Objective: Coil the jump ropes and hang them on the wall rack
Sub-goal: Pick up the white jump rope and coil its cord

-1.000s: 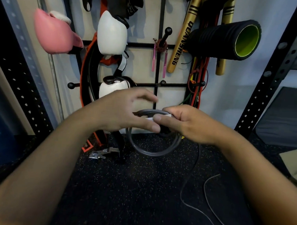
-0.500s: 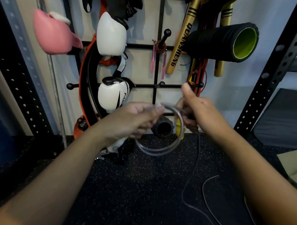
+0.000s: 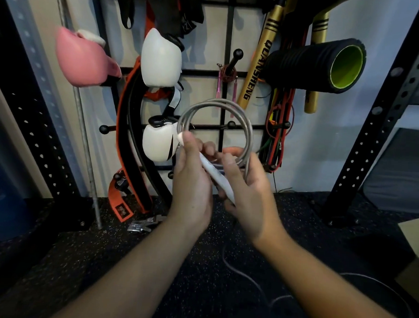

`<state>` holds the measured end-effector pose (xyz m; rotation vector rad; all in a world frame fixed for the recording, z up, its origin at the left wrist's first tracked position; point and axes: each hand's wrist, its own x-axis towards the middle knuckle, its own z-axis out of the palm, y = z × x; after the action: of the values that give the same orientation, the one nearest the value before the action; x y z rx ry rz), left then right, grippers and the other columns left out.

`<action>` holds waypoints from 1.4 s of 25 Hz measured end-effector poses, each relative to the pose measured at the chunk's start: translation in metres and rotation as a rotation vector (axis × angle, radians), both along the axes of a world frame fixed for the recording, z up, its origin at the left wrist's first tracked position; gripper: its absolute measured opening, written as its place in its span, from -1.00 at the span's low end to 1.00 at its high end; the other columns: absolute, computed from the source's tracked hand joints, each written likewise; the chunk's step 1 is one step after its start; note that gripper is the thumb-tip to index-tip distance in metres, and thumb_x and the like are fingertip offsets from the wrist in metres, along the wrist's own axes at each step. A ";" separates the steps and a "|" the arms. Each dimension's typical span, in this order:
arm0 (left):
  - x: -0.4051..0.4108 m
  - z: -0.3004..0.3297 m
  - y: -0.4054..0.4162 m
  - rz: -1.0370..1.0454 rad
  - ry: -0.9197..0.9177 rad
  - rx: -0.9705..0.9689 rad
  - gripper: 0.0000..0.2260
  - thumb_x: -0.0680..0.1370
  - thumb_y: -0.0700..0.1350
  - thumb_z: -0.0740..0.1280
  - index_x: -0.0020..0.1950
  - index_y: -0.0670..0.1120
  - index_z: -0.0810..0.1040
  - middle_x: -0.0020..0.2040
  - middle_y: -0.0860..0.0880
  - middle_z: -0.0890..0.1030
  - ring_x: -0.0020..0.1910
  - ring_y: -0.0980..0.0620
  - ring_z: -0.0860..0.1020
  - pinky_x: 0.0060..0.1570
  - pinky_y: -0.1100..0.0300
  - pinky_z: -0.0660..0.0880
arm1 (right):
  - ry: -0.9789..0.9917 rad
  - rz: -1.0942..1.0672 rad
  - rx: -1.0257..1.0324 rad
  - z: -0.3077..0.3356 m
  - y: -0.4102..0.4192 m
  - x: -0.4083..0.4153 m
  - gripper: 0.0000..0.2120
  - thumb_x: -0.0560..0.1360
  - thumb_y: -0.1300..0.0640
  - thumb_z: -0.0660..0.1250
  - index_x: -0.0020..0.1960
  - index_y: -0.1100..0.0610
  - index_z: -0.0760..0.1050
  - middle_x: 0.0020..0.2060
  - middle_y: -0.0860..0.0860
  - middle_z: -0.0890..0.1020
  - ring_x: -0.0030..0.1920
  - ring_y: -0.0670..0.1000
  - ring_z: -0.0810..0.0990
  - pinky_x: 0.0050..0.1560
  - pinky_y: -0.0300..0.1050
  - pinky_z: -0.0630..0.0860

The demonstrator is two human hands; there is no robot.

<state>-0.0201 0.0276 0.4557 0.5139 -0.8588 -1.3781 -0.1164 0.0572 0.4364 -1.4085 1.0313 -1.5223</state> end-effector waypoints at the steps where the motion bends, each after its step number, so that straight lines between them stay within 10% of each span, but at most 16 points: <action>1: -0.002 -0.004 0.001 0.019 -0.046 -0.021 -0.63 0.68 0.21 0.12 -0.13 -0.01 0.46 -0.28 0.09 0.54 -0.27 0.04 0.56 -0.25 0.00 0.45 | -0.042 -0.055 -0.031 0.001 0.001 0.002 -0.72 0.62 -0.12 0.28 0.14 0.08 0.54 -0.30 0.00 0.62 -0.42 -0.11 0.53 -0.50 -0.30 0.38; 8: 0.048 0.005 -0.022 -0.043 -0.443 -0.090 -0.61 0.40 0.00 0.51 0.18 -0.07 0.58 0.04 -0.08 0.72 0.07 -0.05 0.69 0.35 -0.20 0.48 | 0.523 -0.080 0.018 0.035 -0.016 -0.054 -0.70 0.64 -0.02 0.31 -0.11 0.19 0.58 -0.50 0.09 0.57 -0.52 0.00 0.47 -0.50 -0.15 0.41; 14: 0.066 0.051 -0.004 -0.005 -1.510 -0.586 -0.15 0.28 0.26 0.60 0.48 0.25 0.28 0.21 0.19 0.62 0.23 0.24 0.55 0.25 0.28 0.42 | 0.952 0.097 0.053 0.043 -0.017 -0.063 -0.72 0.57 -0.11 0.39 -0.16 0.07 0.57 -0.45 -0.02 0.57 -0.49 -0.13 0.49 -0.41 -0.18 0.43; 18: 0.036 0.044 0.013 -0.031 -1.824 -0.486 -0.08 0.21 0.30 0.62 0.47 0.29 0.24 0.13 0.15 0.61 0.09 0.06 0.58 0.09 0.05 0.55 | 0.832 0.151 0.122 0.041 -0.016 -0.061 -0.72 0.50 -0.07 0.50 -0.18 0.12 0.57 -0.45 -0.02 0.59 -0.49 -0.13 0.52 -0.37 -0.13 0.40; 23: 0.043 0.032 -0.001 -0.271 -1.476 -0.298 -0.69 0.29 0.07 0.66 -0.04 0.13 0.67 -0.23 0.15 0.70 -0.23 0.21 0.63 -0.14 0.21 0.50 | 0.635 0.207 0.164 0.039 -0.014 -0.060 -0.63 0.43 0.03 0.58 -0.02 0.11 0.41 -0.43 0.02 0.65 -0.52 -0.09 0.47 -0.45 -0.21 0.36; 29: 0.053 0.022 -0.005 -0.313 -1.161 -0.239 -0.67 0.35 -0.04 0.59 0.08 -0.04 0.69 -0.07 -0.03 0.75 -0.13 0.09 0.71 -0.05 0.27 0.56 | 0.491 0.122 0.124 0.044 -0.011 -0.062 -0.45 0.57 -0.38 0.19 -0.02 0.12 0.55 -0.48 -0.01 0.49 -0.51 -0.02 0.38 -0.48 -0.22 0.28; 35: 0.029 0.005 -0.009 -0.135 -0.215 0.051 -0.64 0.40 0.00 0.54 0.12 -0.10 0.65 0.08 -0.14 0.50 -0.62 0.19 0.23 -0.62 0.34 0.22 | 0.408 0.075 0.148 0.027 -0.009 -0.063 -0.20 0.48 -0.57 -0.04 -0.04 0.09 0.61 -0.35 0.08 0.55 -0.41 0.05 0.42 -0.37 -0.08 0.35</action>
<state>0.0090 0.0184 0.4607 0.6617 -1.0504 -1.4890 -0.1790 0.0479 0.4631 -1.6689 1.2880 -1.1022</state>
